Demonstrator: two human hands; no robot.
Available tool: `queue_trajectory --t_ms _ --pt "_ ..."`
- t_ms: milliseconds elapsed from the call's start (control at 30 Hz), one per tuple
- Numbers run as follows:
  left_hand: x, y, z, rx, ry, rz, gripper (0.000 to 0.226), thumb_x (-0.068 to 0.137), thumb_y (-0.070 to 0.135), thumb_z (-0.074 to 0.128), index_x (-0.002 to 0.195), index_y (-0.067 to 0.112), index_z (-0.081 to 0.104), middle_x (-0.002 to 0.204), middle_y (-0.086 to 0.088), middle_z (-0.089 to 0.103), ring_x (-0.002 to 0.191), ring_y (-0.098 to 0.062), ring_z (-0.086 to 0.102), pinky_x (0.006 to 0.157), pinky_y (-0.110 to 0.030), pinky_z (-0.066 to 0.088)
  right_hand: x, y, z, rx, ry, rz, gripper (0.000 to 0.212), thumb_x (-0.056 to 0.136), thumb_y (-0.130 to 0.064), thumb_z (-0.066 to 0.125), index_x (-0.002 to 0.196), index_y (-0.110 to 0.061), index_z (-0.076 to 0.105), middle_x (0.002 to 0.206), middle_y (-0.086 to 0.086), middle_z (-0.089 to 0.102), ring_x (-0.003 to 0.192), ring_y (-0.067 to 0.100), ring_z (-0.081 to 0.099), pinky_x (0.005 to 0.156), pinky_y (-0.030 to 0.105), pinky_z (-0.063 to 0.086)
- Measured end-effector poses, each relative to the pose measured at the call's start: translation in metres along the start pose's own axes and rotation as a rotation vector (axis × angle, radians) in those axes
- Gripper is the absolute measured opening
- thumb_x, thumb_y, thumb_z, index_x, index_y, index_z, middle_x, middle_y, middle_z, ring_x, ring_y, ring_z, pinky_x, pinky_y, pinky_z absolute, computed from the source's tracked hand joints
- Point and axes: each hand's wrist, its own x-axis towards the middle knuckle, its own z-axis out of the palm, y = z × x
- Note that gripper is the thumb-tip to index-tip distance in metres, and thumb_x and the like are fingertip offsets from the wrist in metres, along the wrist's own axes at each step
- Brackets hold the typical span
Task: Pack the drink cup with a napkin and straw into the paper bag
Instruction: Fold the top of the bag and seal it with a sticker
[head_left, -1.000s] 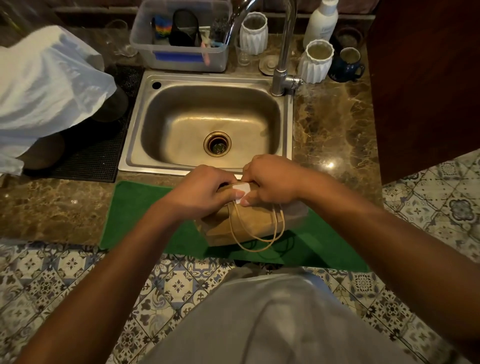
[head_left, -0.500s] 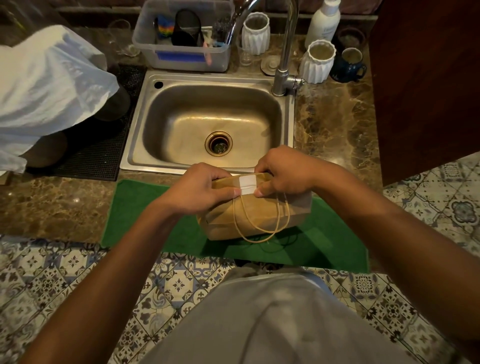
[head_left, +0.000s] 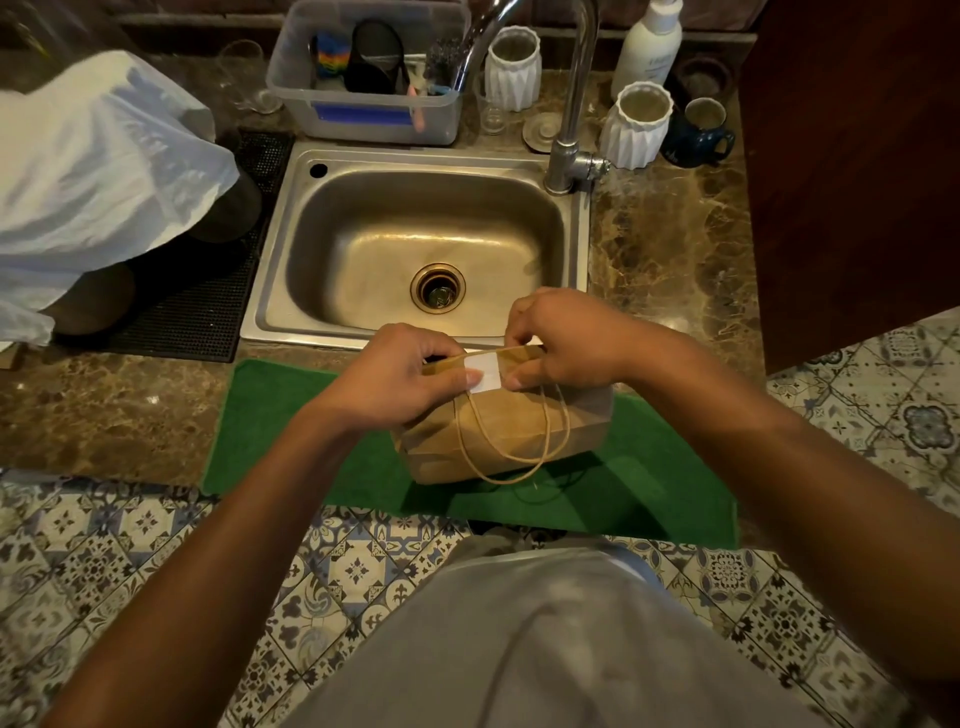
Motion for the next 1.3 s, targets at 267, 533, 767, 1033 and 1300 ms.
queue_trajectory --t_ms 267,533,767,1033,1300 --pt "0.004 0.000 0.002 0.022 -0.012 0.033 0.025 0.090 0.033 0.075 0.072 0.015 0.073 0.059 -0.008 0.063 0.049 -0.010 0.048 0.051 -0.037 0.039 0.004 -0.005 0.001 0.035 0.075 -0.030 0.028 0.082 -0.049 0.076 0.098 -0.026 0.074 0.106 -0.004 0.064 0.103 0.019 0.054 0.088 0.043 0.048" --pt "0.006 -0.005 0.002 0.018 -0.017 0.018 0.026 0.090 0.032 0.075 0.069 0.017 0.072 0.056 0.000 0.059 0.051 -0.010 0.048 0.054 -0.034 0.039 0.006 -0.010 0.008 0.018 0.099 0.001 0.037 0.079 -0.058 0.074 0.095 -0.026 0.072 0.098 -0.003 0.062 0.098 0.019 0.054 0.082 0.043 0.051" --pt "0.005 -0.003 0.002 0.007 -0.012 0.051 0.029 0.091 0.032 0.073 0.074 0.008 0.074 0.064 -0.018 0.063 0.054 -0.013 0.047 0.053 -0.032 0.036 0.007 -0.005 0.007 0.006 0.035 0.036 0.038 0.077 -0.060 0.075 0.084 -0.024 0.067 0.088 -0.005 0.058 0.092 0.018 0.053 0.072 0.037 0.047" --pt "0.007 -0.007 -0.002 0.058 -0.029 0.065 0.037 0.094 0.041 0.068 0.068 0.014 0.068 0.059 -0.007 0.057 0.054 -0.014 0.047 0.054 -0.034 0.035 0.010 -0.009 0.008 0.011 0.007 -0.010 0.033 0.085 -0.050 0.071 0.105 -0.023 0.072 0.094 -0.004 0.057 0.098 0.021 0.053 0.085 0.045 0.050" --pt "-0.011 -0.020 -0.004 -0.152 0.050 -0.054 0.032 0.077 0.049 0.075 0.092 0.020 0.077 0.079 -0.003 0.076 0.075 -0.028 0.070 0.068 -0.051 0.057 0.008 -0.001 0.001 0.044 0.049 0.048 0.033 0.080 -0.051 0.077 0.098 -0.024 0.073 0.101 -0.002 0.062 0.099 0.020 0.055 0.084 0.043 0.050"
